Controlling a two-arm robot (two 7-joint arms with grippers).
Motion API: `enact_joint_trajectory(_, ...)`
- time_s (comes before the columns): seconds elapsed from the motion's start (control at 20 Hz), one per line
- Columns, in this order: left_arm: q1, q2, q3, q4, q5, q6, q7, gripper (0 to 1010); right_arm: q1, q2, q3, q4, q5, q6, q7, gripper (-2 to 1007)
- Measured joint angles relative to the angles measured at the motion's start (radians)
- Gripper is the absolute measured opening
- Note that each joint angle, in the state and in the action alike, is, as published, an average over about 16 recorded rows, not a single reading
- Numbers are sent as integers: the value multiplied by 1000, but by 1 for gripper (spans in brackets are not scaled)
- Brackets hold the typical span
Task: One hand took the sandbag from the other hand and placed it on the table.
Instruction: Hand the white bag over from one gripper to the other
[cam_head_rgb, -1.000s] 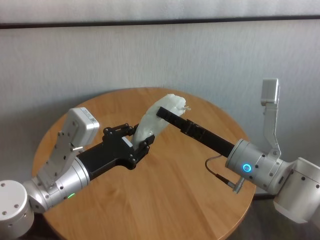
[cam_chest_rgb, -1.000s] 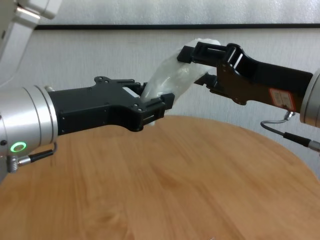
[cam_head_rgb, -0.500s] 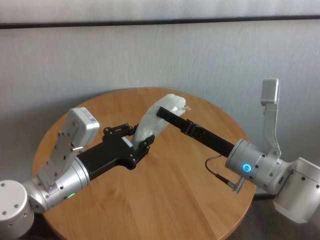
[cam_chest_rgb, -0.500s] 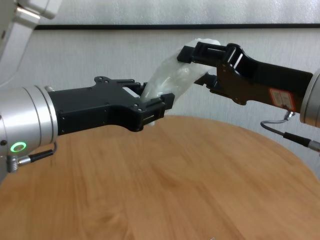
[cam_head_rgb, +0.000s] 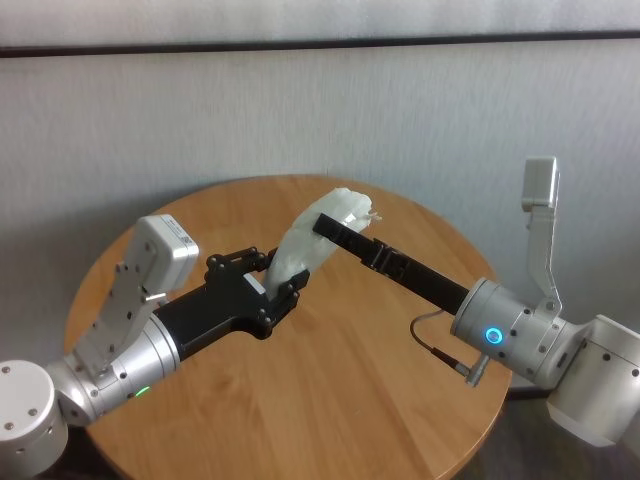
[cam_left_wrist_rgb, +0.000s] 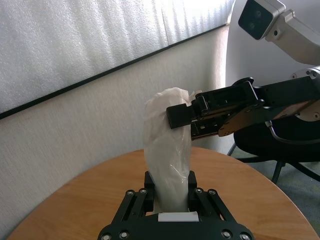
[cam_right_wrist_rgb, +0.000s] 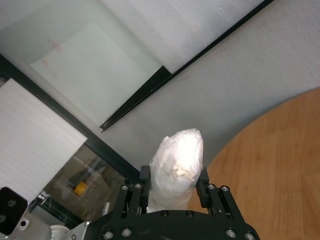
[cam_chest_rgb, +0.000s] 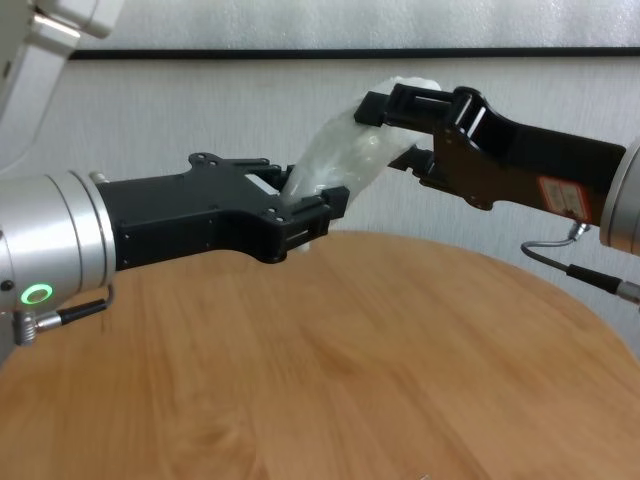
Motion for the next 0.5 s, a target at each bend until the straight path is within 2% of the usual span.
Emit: enact_joint_trajectory(0.5,-1,0,0,0,0,0,1,385,1,2,-14,-13,-2,-9,-27,536)
